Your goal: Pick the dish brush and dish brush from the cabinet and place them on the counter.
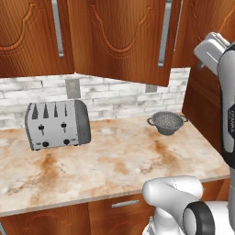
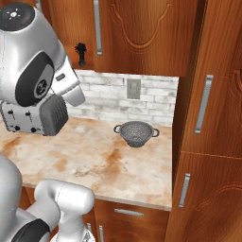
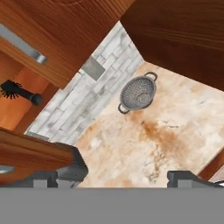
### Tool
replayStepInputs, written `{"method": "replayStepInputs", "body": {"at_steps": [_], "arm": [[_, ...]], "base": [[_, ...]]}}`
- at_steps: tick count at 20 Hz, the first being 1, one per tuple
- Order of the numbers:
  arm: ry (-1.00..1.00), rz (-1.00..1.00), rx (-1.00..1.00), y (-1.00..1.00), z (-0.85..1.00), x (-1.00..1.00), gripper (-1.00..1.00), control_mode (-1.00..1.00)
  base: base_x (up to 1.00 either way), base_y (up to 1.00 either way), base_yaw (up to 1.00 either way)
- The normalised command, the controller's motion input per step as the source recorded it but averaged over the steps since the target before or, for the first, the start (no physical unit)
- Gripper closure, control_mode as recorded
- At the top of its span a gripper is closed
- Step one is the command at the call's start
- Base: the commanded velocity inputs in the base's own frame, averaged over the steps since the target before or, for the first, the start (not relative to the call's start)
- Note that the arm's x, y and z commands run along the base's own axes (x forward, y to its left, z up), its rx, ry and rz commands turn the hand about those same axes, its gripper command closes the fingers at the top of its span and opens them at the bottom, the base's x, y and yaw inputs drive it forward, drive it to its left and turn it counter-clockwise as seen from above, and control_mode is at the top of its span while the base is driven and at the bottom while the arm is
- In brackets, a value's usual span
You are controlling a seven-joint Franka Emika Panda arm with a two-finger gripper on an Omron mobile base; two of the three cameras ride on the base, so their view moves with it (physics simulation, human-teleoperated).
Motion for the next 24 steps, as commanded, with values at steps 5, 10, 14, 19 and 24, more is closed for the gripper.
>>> {"method": "replayStepInputs", "body": {"at_steps": [5, 10, 14, 19, 24], "arm": [[0.01, 0.0, 0.17, -0.02, -0.02, 0.21, -1.0, -1.0], [0.05, 0.03, 0.04, 0.03, -0.04, 0.25, -1.0, -1.0], [0.0, 0.04, 0.0, 0.08, 0.0, 0.37, -1.0, -1.0], [0.05, 0.0, 0.14, -0.04, -0.08, 0.32, -1.0, -1.0], [0.09, 0.03, 0.11, -0.01, -0.07, 0.18, -1.0, -1.0]], "base": [[0.0, 0.0, 0.0], [0.0, 0.0, 0.0], [0.0, 0.0, 0.0], [0.0, 0.0, 0.0], [0.0, 0.0, 0.0]]}}
